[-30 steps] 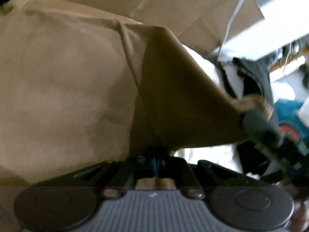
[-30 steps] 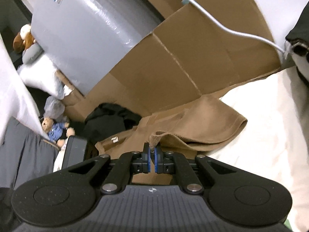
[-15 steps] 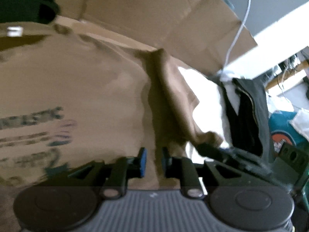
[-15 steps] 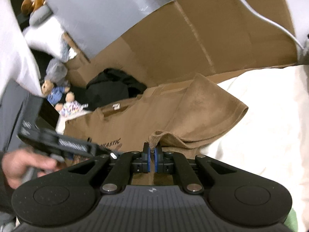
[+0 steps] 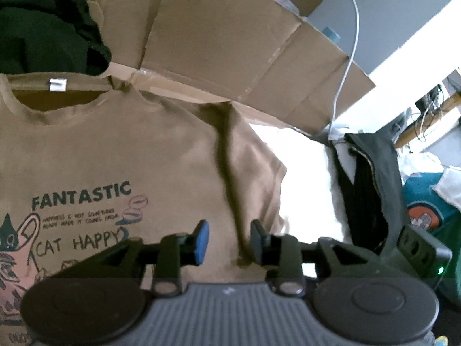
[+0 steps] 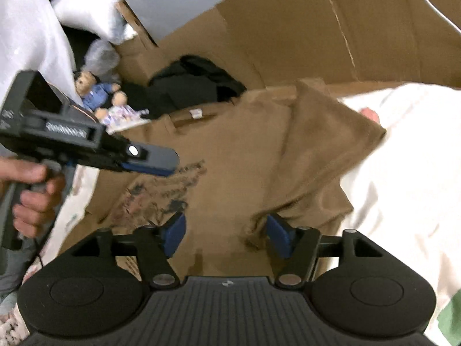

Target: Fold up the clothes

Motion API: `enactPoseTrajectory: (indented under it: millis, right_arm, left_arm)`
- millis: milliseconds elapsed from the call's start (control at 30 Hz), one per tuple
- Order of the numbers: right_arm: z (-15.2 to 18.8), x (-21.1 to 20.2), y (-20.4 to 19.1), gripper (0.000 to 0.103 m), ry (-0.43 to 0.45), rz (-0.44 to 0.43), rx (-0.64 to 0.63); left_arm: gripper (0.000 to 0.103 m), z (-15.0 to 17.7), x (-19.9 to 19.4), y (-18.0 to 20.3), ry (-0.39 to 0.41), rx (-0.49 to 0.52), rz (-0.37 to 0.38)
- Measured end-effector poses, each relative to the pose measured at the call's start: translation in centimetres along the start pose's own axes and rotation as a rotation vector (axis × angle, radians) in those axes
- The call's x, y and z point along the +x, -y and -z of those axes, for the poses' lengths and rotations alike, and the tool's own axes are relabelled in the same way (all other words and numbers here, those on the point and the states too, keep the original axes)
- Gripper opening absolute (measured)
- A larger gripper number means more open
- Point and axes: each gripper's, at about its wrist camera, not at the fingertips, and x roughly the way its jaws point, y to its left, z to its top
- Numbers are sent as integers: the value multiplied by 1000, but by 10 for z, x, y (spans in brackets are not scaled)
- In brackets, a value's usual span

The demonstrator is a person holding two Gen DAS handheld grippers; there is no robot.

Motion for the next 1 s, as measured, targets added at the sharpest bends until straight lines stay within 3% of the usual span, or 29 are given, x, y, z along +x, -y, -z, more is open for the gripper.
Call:
enactPoseTrajectory:
  millis: [467, 633, 1000]
  right_arm:
    - [-9, -31, 75, 69, 141, 243, 232]
    - [-8, -36, 91, 69, 155, 295, 257]
    - [-5, -34, 121, 69, 117, 299, 334]
  left_arm:
    - [47, -44, 73, 48, 26, 137, 51]
    - [75, -46, 107, 78, 50, 231, 24]
    - [72, -36, 164, 99, 15, 308, 0]
